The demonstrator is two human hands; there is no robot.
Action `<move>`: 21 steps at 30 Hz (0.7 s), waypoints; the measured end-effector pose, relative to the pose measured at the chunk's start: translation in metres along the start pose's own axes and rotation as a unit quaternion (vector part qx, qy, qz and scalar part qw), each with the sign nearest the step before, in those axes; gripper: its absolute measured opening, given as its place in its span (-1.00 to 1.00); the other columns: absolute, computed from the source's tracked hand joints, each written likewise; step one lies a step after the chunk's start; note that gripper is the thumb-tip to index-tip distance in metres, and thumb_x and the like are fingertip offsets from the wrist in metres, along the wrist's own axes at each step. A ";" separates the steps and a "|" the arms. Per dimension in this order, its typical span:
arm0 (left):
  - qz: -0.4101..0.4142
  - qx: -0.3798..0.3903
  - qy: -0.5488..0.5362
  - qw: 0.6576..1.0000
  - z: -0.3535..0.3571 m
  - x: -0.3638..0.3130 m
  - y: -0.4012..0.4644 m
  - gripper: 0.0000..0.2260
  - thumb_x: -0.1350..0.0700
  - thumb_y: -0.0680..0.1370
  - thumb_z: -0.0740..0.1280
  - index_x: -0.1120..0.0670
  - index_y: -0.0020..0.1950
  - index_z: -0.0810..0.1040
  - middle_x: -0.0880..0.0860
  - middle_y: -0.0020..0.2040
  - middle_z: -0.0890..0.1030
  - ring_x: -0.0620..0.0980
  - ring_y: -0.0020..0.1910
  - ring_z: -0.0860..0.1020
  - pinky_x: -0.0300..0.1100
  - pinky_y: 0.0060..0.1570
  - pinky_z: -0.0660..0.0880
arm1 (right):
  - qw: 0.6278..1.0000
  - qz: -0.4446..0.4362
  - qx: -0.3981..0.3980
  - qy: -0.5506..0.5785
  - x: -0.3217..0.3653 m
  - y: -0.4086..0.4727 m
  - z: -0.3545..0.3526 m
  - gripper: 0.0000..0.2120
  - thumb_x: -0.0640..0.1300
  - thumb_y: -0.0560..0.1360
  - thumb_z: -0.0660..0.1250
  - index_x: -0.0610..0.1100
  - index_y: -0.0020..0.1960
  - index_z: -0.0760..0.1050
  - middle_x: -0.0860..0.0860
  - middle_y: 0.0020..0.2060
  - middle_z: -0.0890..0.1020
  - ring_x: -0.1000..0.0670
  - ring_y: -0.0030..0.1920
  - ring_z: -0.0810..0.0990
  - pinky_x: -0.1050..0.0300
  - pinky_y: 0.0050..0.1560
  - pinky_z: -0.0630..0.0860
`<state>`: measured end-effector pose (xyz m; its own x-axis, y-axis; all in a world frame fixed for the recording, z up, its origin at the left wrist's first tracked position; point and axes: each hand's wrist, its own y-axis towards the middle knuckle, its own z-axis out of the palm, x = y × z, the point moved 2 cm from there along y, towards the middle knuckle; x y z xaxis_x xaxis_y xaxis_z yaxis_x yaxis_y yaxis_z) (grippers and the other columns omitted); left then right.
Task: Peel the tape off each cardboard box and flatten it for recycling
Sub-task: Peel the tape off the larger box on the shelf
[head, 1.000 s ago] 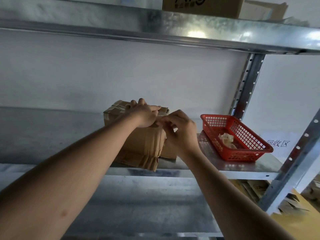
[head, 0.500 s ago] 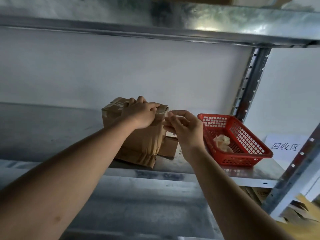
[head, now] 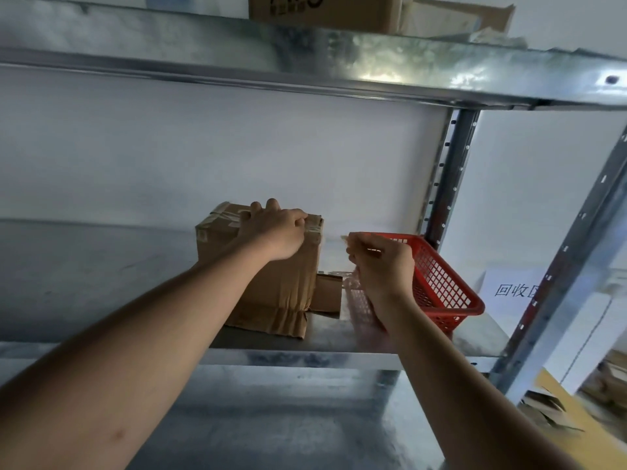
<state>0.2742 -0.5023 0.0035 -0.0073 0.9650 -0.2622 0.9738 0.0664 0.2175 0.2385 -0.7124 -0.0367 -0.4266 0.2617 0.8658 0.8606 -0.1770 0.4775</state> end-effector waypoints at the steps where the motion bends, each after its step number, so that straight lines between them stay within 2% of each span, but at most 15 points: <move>1: 0.000 0.001 -0.002 1.000 0.001 -0.005 0.002 -0.58 -0.13 0.69 -0.04 -0.30 0.50 0.39 0.11 0.43 0.35 0.31 0.48 0.21 0.24 0.44 0.21 | 0.999 -0.001 -0.014 -0.040 -0.005 0.004 -0.009 -0.86 -0.03 0.53 0.53 0.18 -0.17 0.71 0.29 -0.33 0.69 0.20 -0.24 0.70 0.27 -0.22 0.60; 2: 0.000 0.003 -0.001 1.000 0.002 -0.011 0.003 -0.58 -0.13 0.70 -0.04 -0.29 0.51 0.39 0.12 0.43 0.35 0.32 0.48 0.21 0.24 0.44 0.20 | 0.997 0.006 -0.025 -0.073 -0.008 0.006 -0.017 -0.95 -0.01 0.50 0.55 0.14 -0.11 0.73 0.33 -0.37 0.66 0.25 -0.27 0.68 0.34 -0.26 0.55; 3: 0.001 0.006 0.002 1.000 0.004 -0.017 0.004 -0.58 -0.13 0.70 -0.04 -0.29 0.52 0.38 0.13 0.44 0.34 0.32 0.49 0.20 0.24 0.45 0.18 | 0.993 0.012 -0.038 -0.110 -0.012 0.008 -0.024 -0.95 0.01 0.49 0.56 0.10 -0.06 0.74 0.34 -0.38 0.63 0.25 -0.28 0.67 0.36 -0.26 0.54; 6: -0.003 0.008 0.022 1.000 0.007 -0.035 0.006 -0.56 -0.13 0.71 -0.03 -0.23 0.57 0.34 0.16 0.48 0.31 0.33 0.51 0.17 0.27 0.47 0.16 | 0.981 0.008 -0.043 -0.187 -0.018 0.013 -0.039 -0.88 0.05 0.48 0.57 0.07 -0.01 0.74 0.28 -0.29 0.65 0.21 -0.30 0.65 0.32 -0.32 0.52; 10: -0.016 0.008 0.043 0.999 0.006 -0.051 0.008 -0.57 -0.10 0.71 -0.01 -0.18 0.56 0.35 0.19 0.49 0.31 0.34 0.51 0.17 0.28 0.46 0.16 | 0.959 -0.006 0.017 -0.283 -0.029 0.019 -0.050 -0.70 0.03 0.48 0.58 0.05 0.19 0.69 0.12 -0.06 0.75 0.18 -0.20 0.67 0.23 -0.29 0.55; 12: -0.020 0.009 0.054 0.998 0.007 -0.056 0.007 -0.57 -0.09 0.70 0.01 -0.16 0.56 0.35 0.19 0.50 0.30 0.34 0.52 0.18 0.29 0.47 0.16 | 0.936 0.006 0.080 -0.344 -0.037 0.023 -0.051 -0.76 -0.05 0.49 0.58 0.02 0.15 0.70 0.08 -0.03 0.75 0.19 -0.20 0.63 0.32 -0.31 0.45; 14: -0.024 0.016 0.057 0.998 0.007 -0.059 0.007 -0.57 -0.07 0.70 0.02 -0.15 0.57 0.33 0.18 0.50 0.29 0.34 0.53 0.17 0.30 0.48 0.15 | 0.899 0.020 0.145 -0.412 -0.043 0.026 -0.047 -0.87 -0.11 0.51 0.56 -0.02 0.06 0.73 0.07 -0.11 0.72 0.18 -0.24 0.59 0.35 -0.34 0.39; 17: -0.027 0.028 0.056 0.998 0.005 -0.061 0.008 -0.58 -0.05 0.70 0.04 -0.14 0.57 0.33 0.19 0.48 0.29 0.34 0.52 0.16 0.32 0.48 0.14 | 0.878 0.064 0.184 -0.437 -0.049 0.033 -0.042 -0.93 -0.15 0.54 0.51 -0.14 -0.01 0.68 0.02 -0.21 0.68 0.09 -0.26 0.65 0.29 -0.36 0.46; 19: -0.029 0.032 0.052 0.998 0.005 -0.060 0.008 -0.59 -0.04 0.70 0.04 -0.14 0.56 0.33 0.18 0.47 0.29 0.34 0.52 0.17 0.31 0.48 0.16 | 0.874 0.084 0.197 -0.436 -0.050 0.037 -0.040 -0.89 -0.15 0.58 0.47 -0.19 0.00 0.62 -0.04 -0.20 0.66 0.02 -0.24 0.67 0.22 -0.35 0.49; 21: -0.030 0.035 0.047 0.998 0.005 -0.058 0.007 -0.60 -0.04 0.71 0.03 -0.14 0.56 0.32 0.18 0.47 0.29 0.34 0.52 0.17 0.31 0.48 0.17 | 0.872 0.081 0.203 -0.437 -0.050 0.039 -0.038 -0.87 -0.12 0.59 0.46 -0.19 -0.02 0.60 -0.06 -0.17 0.66 -0.02 -0.21 0.68 0.16 -0.26 0.59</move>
<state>0.2822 -0.5589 0.0156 -0.0843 0.9794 -0.1836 0.9844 0.1104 0.1371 0.2826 -0.7687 -0.0562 -0.0671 0.9195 0.3873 0.9933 0.0249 0.1128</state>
